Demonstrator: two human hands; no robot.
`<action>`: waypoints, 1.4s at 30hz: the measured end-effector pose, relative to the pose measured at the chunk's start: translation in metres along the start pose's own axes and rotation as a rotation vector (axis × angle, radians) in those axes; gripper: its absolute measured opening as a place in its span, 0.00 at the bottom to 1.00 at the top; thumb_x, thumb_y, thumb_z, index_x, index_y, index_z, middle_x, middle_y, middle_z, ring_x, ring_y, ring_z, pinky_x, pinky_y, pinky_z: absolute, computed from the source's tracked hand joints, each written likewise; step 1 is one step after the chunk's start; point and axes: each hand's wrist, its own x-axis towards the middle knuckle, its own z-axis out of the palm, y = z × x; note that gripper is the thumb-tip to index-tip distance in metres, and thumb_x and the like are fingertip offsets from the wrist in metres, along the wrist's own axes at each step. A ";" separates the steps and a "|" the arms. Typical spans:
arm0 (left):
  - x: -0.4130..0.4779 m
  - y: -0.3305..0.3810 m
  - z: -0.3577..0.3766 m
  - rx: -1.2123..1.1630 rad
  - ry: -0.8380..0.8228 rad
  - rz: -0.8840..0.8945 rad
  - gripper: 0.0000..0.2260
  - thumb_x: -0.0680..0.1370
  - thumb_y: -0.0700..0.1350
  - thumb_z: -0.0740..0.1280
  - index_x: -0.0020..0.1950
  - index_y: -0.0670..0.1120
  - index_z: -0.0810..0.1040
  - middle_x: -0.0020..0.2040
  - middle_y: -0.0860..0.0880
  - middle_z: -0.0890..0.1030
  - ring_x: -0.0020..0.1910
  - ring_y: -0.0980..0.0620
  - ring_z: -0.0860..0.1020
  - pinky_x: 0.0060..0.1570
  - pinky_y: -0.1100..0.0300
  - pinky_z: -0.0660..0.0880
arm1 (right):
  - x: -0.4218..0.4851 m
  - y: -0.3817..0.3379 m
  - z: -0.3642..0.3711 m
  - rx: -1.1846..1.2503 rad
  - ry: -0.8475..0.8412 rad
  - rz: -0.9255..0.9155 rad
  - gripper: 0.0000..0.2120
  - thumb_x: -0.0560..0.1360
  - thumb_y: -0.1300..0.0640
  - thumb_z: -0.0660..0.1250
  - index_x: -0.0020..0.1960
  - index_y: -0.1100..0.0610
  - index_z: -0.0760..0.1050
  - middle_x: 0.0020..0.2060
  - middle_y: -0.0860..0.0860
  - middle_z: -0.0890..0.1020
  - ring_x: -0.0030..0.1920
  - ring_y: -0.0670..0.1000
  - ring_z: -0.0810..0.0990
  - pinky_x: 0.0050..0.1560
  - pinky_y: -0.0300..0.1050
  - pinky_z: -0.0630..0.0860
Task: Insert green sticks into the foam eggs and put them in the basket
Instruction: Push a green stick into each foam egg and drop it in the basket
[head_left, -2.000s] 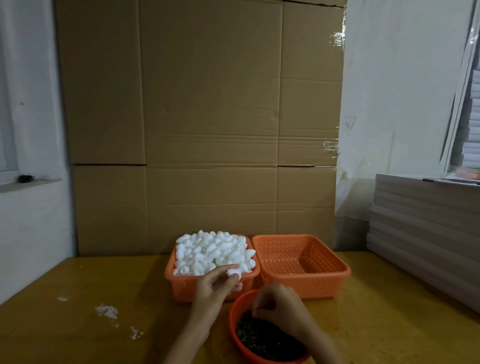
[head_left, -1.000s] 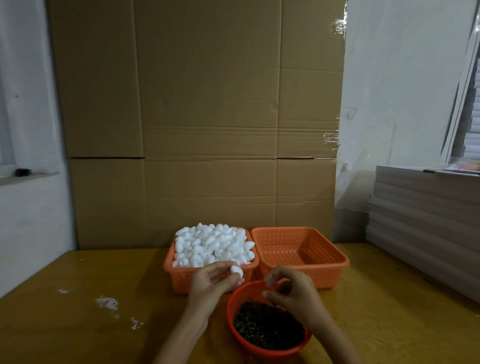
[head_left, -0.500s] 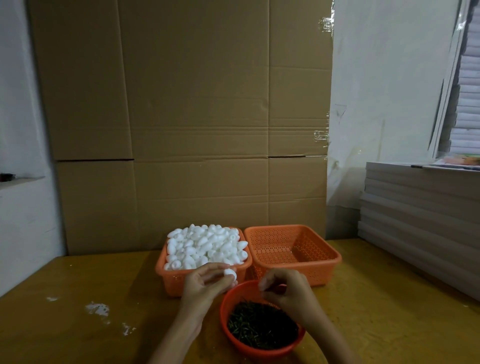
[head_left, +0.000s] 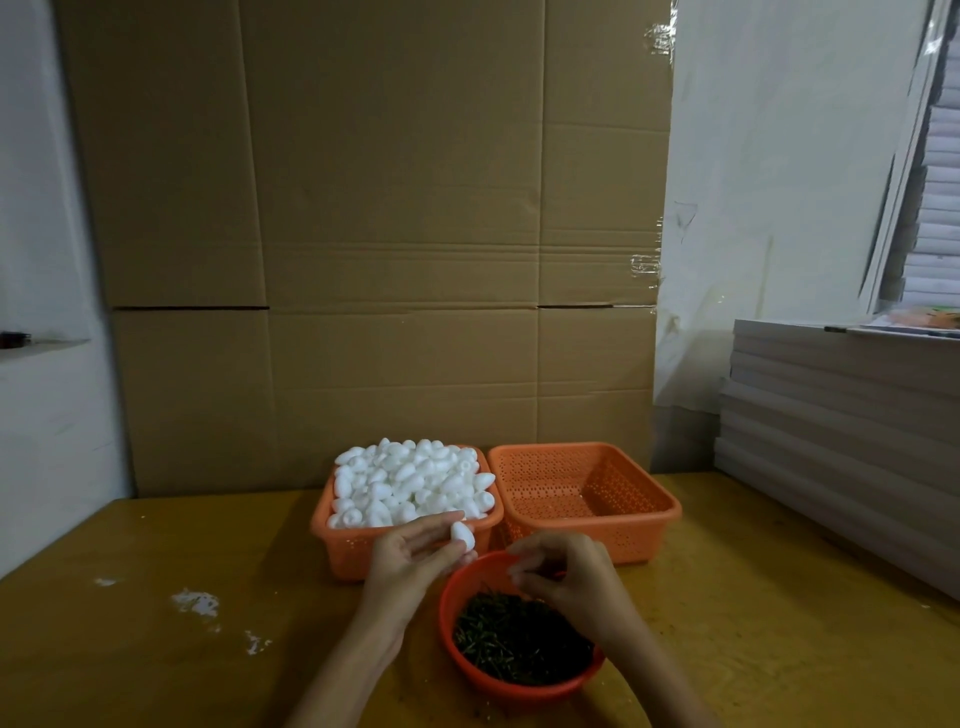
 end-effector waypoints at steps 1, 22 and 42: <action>0.000 0.000 0.000 -0.011 -0.003 0.000 0.14 0.74 0.32 0.78 0.55 0.49 0.90 0.55 0.42 0.89 0.52 0.38 0.88 0.49 0.56 0.86 | 0.000 -0.001 0.000 -0.010 -0.005 -0.005 0.14 0.72 0.62 0.79 0.53 0.48 0.83 0.43 0.40 0.88 0.42 0.41 0.87 0.52 0.43 0.84; 0.001 -0.001 -0.004 -0.003 -0.036 -0.005 0.17 0.73 0.33 0.79 0.60 0.39 0.82 0.57 0.42 0.88 0.53 0.37 0.88 0.54 0.51 0.86 | 0.002 0.007 0.001 -0.164 -0.105 -0.062 0.20 0.79 0.65 0.72 0.67 0.50 0.80 0.48 0.37 0.85 0.50 0.33 0.83 0.55 0.31 0.79; 0.004 -0.004 -0.005 -0.008 0.017 0.022 0.20 0.74 0.36 0.80 0.61 0.53 0.84 0.56 0.44 0.88 0.52 0.37 0.88 0.50 0.53 0.86 | 0.003 0.010 0.001 -0.242 -0.193 -0.115 0.15 0.79 0.63 0.71 0.59 0.46 0.84 0.47 0.35 0.85 0.50 0.35 0.83 0.54 0.33 0.79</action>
